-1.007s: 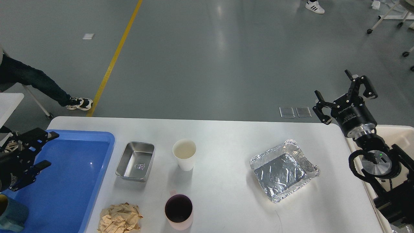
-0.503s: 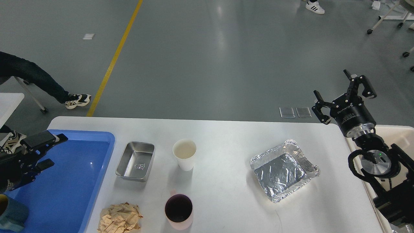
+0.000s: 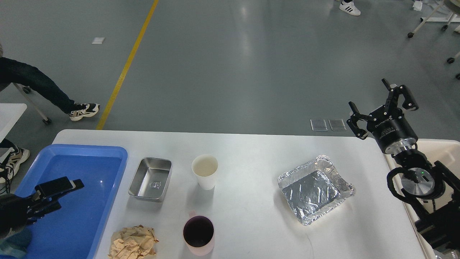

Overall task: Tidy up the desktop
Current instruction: 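Reach the left gripper over the blue tray toward the pink mug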

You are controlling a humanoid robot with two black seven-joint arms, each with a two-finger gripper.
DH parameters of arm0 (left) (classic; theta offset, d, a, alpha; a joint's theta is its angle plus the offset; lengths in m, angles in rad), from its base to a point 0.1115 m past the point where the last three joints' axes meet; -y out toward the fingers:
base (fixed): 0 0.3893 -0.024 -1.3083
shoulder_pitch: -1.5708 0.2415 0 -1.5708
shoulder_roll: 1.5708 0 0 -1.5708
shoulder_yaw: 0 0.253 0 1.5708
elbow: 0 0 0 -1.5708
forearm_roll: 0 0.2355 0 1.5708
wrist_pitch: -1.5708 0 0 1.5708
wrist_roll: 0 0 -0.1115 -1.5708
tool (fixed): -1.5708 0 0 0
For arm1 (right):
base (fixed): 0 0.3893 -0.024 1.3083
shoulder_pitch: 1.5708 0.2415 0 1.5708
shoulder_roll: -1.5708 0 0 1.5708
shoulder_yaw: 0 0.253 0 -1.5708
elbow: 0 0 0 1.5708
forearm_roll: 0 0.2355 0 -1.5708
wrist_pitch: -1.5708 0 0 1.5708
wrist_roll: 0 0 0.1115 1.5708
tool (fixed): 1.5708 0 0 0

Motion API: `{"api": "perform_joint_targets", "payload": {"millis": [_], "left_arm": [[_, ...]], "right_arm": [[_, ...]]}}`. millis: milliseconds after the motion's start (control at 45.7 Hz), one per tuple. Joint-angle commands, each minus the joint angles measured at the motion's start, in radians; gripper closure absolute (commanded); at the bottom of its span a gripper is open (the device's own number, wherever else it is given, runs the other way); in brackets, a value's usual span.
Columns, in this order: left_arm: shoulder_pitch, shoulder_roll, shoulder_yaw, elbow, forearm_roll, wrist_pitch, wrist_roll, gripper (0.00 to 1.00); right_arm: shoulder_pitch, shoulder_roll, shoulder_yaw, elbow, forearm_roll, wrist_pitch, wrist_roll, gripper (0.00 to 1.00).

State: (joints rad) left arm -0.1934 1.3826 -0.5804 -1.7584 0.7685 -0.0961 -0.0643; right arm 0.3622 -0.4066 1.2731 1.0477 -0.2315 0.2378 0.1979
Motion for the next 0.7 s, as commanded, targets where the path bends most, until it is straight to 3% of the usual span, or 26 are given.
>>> {"api": "perform_joint_targets", "payload": {"millis": [0,219,372,460,591,679], "left_arm": [[-0.034,-0.017,0.001,0.004,0.052,-0.019,-0.003,0.01],[-0.156,-0.146,0.004,0.053,0.152,-0.197,0.009,0.01],[-0.201,-0.261,0.013,0.071,0.256,-0.215,0.02,0.01],[-0.21,-0.338,0.037,0.091,0.316,-0.212,0.058,0.01],[-0.216,-0.441,0.079,0.12,0.325,-0.209,0.159,0.01],[-0.231,-0.473,0.105,0.134,0.334,-0.209,0.173,0.01]], "right_arm": [[0.0,-0.001,0.0,0.0,0.0,0.0,0.0,0.0],[0.004,-0.001,0.0,0.002,0.0,0.0,0.0,0.0],[0.004,-0.006,0.0,0.0,0.0,-0.002,0.0,0.0],[0.003,-0.011,0.0,0.0,-0.002,-0.002,0.0,0.0],[0.001,-0.012,0.0,0.002,-0.023,-0.003,0.0,0.0],[0.001,-0.012,0.0,0.002,-0.034,-0.003,0.0,0.0]]}}
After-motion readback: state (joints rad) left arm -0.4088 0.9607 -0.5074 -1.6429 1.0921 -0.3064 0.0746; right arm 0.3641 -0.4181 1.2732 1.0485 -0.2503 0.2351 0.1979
